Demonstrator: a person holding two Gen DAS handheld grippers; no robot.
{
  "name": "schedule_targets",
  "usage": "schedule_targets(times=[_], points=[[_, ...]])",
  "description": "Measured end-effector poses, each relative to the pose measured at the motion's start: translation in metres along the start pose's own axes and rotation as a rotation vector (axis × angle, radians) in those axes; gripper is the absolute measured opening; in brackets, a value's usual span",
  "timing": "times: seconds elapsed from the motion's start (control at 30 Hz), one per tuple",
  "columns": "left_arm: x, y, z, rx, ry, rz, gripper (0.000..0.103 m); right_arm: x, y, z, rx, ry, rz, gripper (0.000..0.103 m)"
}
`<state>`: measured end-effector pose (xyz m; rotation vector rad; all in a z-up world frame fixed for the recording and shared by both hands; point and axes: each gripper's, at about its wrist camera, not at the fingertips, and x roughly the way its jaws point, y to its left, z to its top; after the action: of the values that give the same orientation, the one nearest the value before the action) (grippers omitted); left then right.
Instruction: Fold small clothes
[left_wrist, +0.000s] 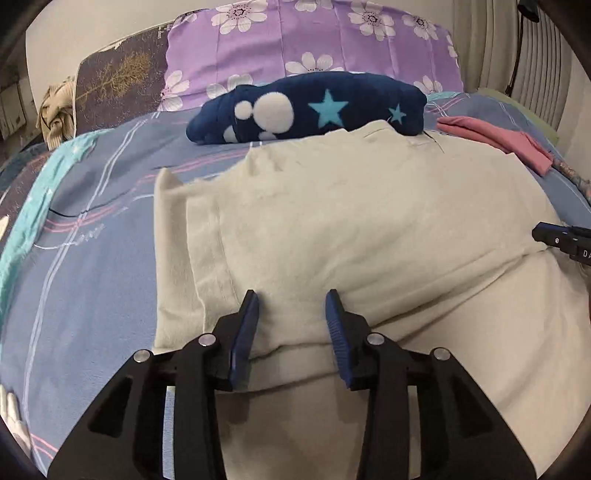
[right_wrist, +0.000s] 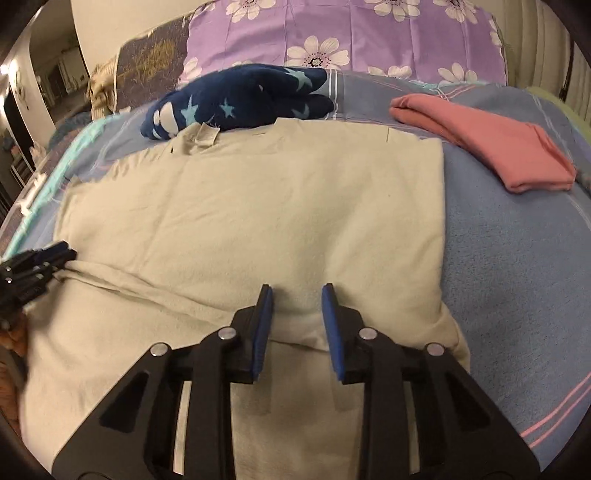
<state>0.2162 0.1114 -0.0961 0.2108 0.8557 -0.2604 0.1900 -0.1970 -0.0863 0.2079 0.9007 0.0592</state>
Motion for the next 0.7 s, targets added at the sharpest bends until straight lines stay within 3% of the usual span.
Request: schedule_targets(times=[0.1,0.2,0.3,0.43,0.57,0.7], points=[[0.001,-0.009,-0.003,0.038,-0.015,0.057,0.041,-0.002,-0.014,0.0,0.063,-0.015,0.078,0.028],[-0.004,-0.006,-0.002,0.023,-0.018,0.065,0.042,-0.005,-0.019,-0.001,0.088,-0.02,0.108,0.028],[-0.032,0.009,-0.006,-0.097,-0.034,0.03,0.043,-0.019,-0.023,-0.002,0.102,-0.015,0.117,0.028],[-0.087,0.02,-0.038,-0.158,-0.119,-0.01,0.063,-0.076,-0.048,-0.03,0.108,-0.046,0.176,0.041],[-0.111,0.027,-0.084,-0.135,-0.05,-0.049,0.064,-0.118,-0.081,-0.081,0.068,-0.002,0.157,0.037],[-0.122,0.019,-0.127,-0.107,0.034,-0.137,0.064,-0.139,-0.097,-0.13,0.119,0.05,0.272,0.029]])
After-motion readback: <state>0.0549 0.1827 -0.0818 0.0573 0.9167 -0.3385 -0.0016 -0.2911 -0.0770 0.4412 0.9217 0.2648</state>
